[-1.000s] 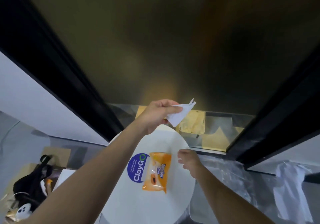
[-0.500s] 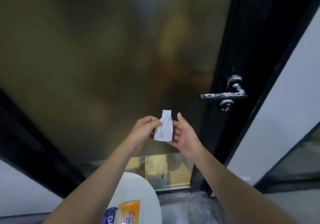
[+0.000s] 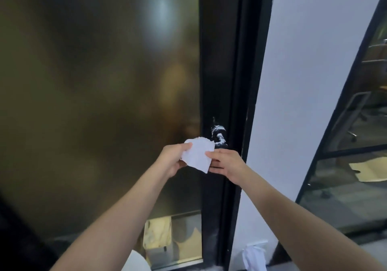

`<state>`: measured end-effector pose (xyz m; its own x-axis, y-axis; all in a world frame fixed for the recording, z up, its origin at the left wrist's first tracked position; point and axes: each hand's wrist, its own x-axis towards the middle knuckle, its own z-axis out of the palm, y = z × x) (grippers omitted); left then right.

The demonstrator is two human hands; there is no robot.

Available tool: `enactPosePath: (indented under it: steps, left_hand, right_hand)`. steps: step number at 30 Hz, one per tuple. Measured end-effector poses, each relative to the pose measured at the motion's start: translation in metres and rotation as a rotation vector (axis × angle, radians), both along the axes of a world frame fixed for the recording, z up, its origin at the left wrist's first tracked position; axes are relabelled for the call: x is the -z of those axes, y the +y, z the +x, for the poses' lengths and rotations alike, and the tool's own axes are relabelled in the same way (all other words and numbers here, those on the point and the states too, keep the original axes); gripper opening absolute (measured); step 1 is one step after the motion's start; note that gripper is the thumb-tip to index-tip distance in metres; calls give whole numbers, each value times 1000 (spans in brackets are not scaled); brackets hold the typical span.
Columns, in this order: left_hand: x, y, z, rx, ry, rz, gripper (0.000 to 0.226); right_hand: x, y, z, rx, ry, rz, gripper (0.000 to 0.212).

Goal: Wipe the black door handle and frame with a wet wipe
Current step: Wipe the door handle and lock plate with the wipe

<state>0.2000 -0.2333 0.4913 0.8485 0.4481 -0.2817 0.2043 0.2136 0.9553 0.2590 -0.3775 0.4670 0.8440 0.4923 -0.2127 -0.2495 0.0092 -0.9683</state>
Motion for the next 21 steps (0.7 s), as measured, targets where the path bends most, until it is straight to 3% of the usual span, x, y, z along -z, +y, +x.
enactPosePath:
  steps: [6, 10, 12, 14, 18, 21]
  left_hand:
    - [-32, -9, 30, -178, -96, 92, 27]
    - [-42, -10, 46, -293, -161, 566, 5]
    - [-40, -11, 53, -218, -131, 864, 8]
    - [-31, -14, 58, -46, -47, 1038, 11]
    - [-15, -19, 68, 257, 37, 1076, 20]
    - [-20, -19, 74, 338, 41, 1008, 28]
  right_hand:
    - [-10, -36, 40, 135, -195, -163, 14]
    - [-8, -44, 61, 224, -422, -343, 11]
    - [-8, -42, 66, 195, -494, -408, 21]
    - [-10, -39, 66, 164, -533, -435, 28]
    - [-12, -29, 69, 154, -577, -465, 28]
    - [-16, -23, 73, 157, -612, -522, 20]
